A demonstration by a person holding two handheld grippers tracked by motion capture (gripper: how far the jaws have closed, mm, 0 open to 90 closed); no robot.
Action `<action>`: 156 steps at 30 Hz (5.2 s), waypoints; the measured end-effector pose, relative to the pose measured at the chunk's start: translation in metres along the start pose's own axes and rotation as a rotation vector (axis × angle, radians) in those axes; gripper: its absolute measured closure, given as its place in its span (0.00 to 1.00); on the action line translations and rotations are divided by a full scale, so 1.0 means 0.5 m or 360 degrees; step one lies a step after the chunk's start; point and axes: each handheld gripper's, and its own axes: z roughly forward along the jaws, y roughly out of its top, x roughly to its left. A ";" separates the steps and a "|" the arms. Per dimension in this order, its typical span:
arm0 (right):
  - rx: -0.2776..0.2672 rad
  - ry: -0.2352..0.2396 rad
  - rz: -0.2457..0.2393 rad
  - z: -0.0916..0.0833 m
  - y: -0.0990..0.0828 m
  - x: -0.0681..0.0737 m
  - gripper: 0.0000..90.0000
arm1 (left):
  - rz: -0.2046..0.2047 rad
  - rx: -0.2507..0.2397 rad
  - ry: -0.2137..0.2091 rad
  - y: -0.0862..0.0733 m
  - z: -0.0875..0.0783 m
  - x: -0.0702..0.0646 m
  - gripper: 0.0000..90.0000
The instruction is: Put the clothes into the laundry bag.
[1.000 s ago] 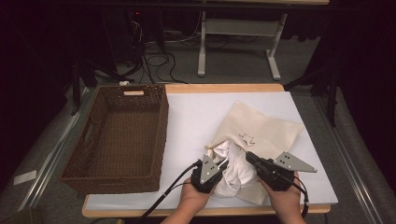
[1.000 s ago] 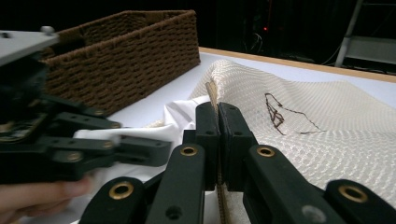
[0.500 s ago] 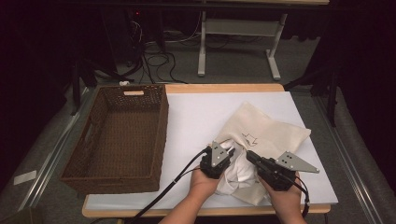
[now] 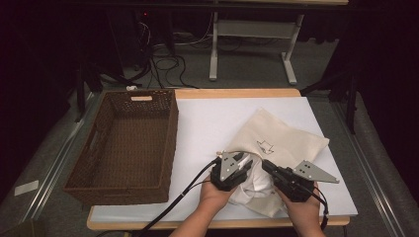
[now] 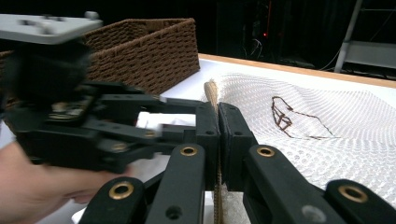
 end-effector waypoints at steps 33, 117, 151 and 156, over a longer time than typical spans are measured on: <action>-0.0001 -0.0010 0.0003 0.000 -0.001 0.001 0.98 | -0.0047 0.0211 0.0073 -0.016 0.028 0.011 0.96; -0.0007 -0.0053 0.0046 -0.010 -0.006 -0.011 0.98 | -0.0033 0.0385 0.0019 -0.030 0.096 -0.032 0.96; 0.0001 -0.0048 0.0073 -0.013 -0.012 -0.019 0.98 | -0.0038 0.0127 -0.0066 0.009 0.110 -0.036 0.59; 0.0003 -0.0050 0.0073 -0.013 -0.013 -0.019 0.98 | -0.0025 0.0095 -0.0085 0.008 0.088 -0.043 0.50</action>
